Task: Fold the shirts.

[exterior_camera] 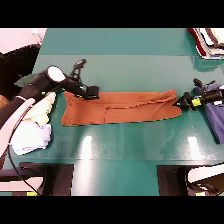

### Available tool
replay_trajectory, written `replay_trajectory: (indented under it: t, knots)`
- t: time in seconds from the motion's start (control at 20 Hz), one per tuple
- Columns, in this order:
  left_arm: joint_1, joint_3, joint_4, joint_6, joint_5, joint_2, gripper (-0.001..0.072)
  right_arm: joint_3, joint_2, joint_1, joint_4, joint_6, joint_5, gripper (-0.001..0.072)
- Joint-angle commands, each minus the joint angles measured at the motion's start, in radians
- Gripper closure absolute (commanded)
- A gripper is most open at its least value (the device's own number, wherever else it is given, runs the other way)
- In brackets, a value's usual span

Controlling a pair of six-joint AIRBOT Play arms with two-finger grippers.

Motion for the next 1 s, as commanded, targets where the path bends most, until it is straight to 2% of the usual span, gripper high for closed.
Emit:
replay_trajectory:
  t: [0.0, 0.15, 0.35, 0.5, 0.95]
  knots:
    - [-0.094, 0.038, -0.006, -0.033, 0.074, -0.074, 0.0684, 0.053, 0.003, 0.052, 0.013, -0.023, 0.016, 0.0697]
    - [-0.146, 0.153, -0.005, -0.033, 0.072, -0.175, 0.0684, 0.159, 0.085, 0.059, 0.034, -0.007, 0.092, 0.0697]
    - [-0.200, 0.292, -0.006, -0.034, 0.050, -0.309, 0.0684, 0.249, 0.243, 0.123, 0.200, 0.031, 0.096, 0.0698]
    - [-0.220, 0.351, -0.014, -0.044, 0.049, -0.380, 0.0684, 0.308, 0.312, 0.224, 0.233, 0.059, 0.095, 0.0698]
    - [-0.256, 0.388, -0.005, -0.063, 0.069, -0.449, 0.0685, 0.455, 0.324, 0.504, 0.302, 0.069, 0.018, 0.0698]
